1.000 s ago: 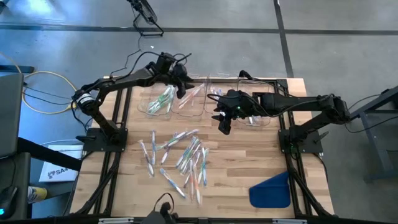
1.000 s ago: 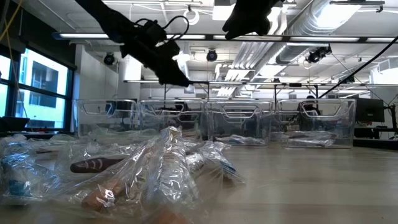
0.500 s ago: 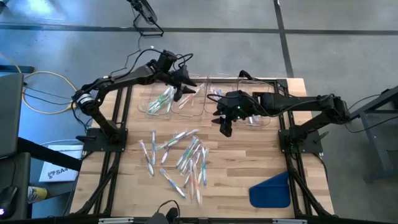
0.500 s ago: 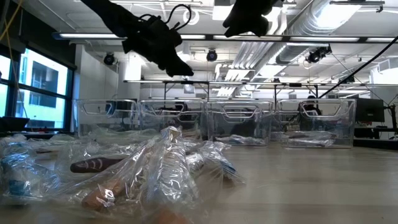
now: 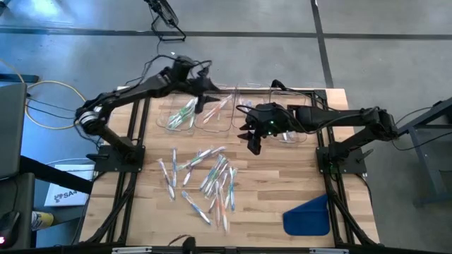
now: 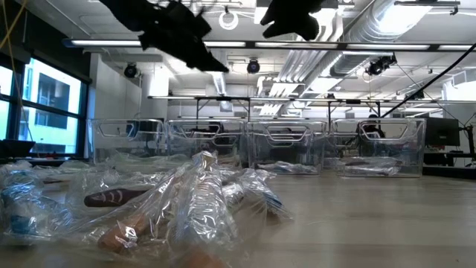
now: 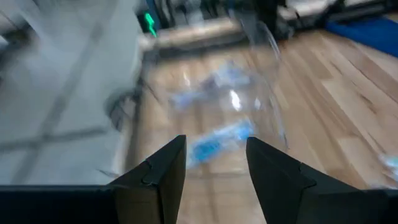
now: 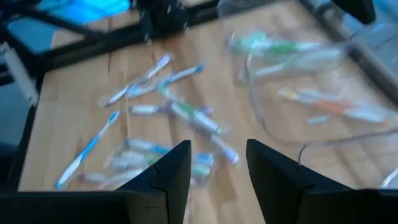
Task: Pick & Place Toothbrushes
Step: Put the violet toothbrush into the right transparent bin
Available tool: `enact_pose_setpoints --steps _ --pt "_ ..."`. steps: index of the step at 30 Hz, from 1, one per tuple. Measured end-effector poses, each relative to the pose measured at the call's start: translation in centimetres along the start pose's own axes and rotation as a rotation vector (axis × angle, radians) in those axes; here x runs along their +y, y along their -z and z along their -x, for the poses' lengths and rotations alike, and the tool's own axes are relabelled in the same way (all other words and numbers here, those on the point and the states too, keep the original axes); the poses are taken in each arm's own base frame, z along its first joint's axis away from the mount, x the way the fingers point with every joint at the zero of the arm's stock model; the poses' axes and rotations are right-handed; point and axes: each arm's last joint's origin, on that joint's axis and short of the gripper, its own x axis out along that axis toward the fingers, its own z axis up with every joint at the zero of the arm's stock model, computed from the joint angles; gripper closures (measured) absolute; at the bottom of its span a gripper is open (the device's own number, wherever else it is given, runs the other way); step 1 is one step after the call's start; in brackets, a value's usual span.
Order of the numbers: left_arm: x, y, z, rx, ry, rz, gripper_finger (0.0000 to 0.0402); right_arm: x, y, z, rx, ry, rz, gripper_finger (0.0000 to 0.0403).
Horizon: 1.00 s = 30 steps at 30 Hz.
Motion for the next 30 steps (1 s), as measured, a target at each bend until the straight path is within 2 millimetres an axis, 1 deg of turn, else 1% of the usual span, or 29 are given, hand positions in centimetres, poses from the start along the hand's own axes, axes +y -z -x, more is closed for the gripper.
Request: enact_pose_setpoints --steps 2,4,8,10,14,16,20,24,27,30 --pt "-0.7 -0.7 1.5 -0.042 -0.029 -0.045 0.0236 0.3 -0.3 0.0 -0.049 0.041 -0.013 0.0254" --pt "-1.6 -0.9 2.9 -0.074 -0.049 -0.072 0.0236 0.6 -0.6 0.1 -0.102 0.077 -0.023 0.0254" --pt "-4.5 0.0 5.7 -0.119 -0.076 -0.087 0.0236 1.6 -0.7 0.2 -0.148 0.072 -0.011 0.0254" --pt "-6.4 0.8 6.8 -0.143 -0.079 -0.100 0.0236 2.2 -0.6 0.2 -0.153 0.058 -0.004 0.0254" --pt "-9.9 2.1 8.4 -0.209 -0.117 -0.097 0.0236 3.2 0.3 -0.4 -0.193 0.009 -0.060 0.0254" --pt "-11.5 2.2 9.4 -0.276 -0.126 -0.116 0.0236 3.7 1.0 -0.8 -0.199 -0.016 -0.085 0.0254" --pt "-14.3 2.3 11.1 -0.368 -0.083 -0.158 0.0236 4.7 2.5 -1.6 -0.178 -0.057 -0.178 0.0254" --pt "-16.1 1.9 12.7 -0.457 -0.053 -0.203 0.0236 5.4 3.9 -2.6 -0.155 -0.089 -0.271 0.0254" --pt "-17.0 1.6 13.4 -0.492 -0.020 -0.219 0.0236 5.7 4.6 -3.1 -0.135 -0.093 -0.266 0.0254" --pt "-17.6 1.5 13.7 -0.508 0.014 -0.225 0.0236 6.1 5.1 -3.9 -0.102 -0.109 -0.250 0.0254"
